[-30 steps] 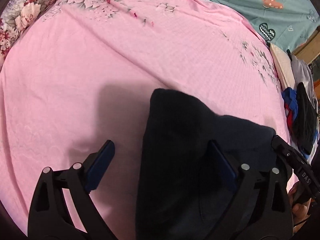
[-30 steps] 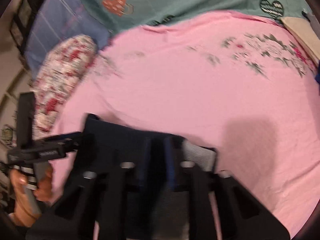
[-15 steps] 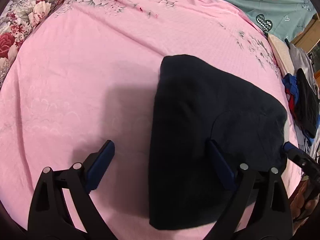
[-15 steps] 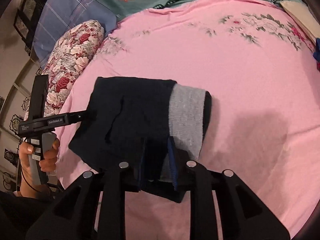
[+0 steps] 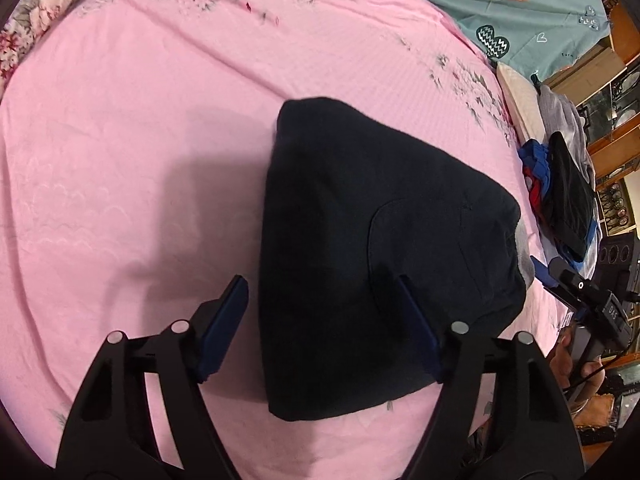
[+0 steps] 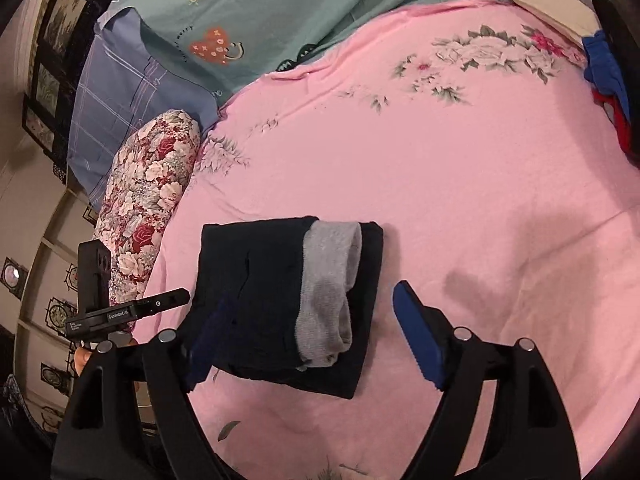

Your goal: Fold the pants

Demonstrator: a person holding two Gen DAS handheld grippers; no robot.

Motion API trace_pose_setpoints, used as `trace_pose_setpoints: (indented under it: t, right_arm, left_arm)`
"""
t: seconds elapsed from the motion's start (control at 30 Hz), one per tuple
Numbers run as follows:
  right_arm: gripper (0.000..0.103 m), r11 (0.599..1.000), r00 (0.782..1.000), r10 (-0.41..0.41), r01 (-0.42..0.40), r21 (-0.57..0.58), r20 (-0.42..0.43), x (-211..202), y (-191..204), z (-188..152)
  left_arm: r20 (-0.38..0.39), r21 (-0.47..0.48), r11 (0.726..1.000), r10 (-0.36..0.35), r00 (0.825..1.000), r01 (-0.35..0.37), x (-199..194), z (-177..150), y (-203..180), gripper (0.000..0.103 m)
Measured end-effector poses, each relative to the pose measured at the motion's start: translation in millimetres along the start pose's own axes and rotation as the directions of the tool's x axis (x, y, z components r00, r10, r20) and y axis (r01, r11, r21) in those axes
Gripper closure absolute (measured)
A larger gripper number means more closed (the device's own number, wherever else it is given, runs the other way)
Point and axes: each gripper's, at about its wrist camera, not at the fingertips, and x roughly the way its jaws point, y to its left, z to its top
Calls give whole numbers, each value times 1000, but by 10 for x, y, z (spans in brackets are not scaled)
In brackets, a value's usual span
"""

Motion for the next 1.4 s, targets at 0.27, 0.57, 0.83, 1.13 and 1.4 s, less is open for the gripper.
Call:
trace_pose_setpoints:
  t: [0.27,0.57,0.83,1.13,1.4]
  right_arm:
    - [22,999,997,11,-7,46,-79,289,-91,-70]
    - [23,989,992,-108,113,-91,60,242,131,98]
    - [68,959,982,-159,177,-221,97,307,333,211]
    - [66,938,972,-235,232,-258,21,710,277,299]
    - [48,953,975,-222,213,-216,-18,745,111,199]
  left_arm:
    - [30,-1,999,48,998,-48,3,149,-50,28]
    - [84,-58,993,104,991,-99,-44,477,82,28]
    - [122,-67,994,89,989,-81,-26,700,-7,28]
    - [89,-49,978,205,975,-202,365,672,96,19]
    - [75,-100,985,147,986,-139,34,549,178,20]
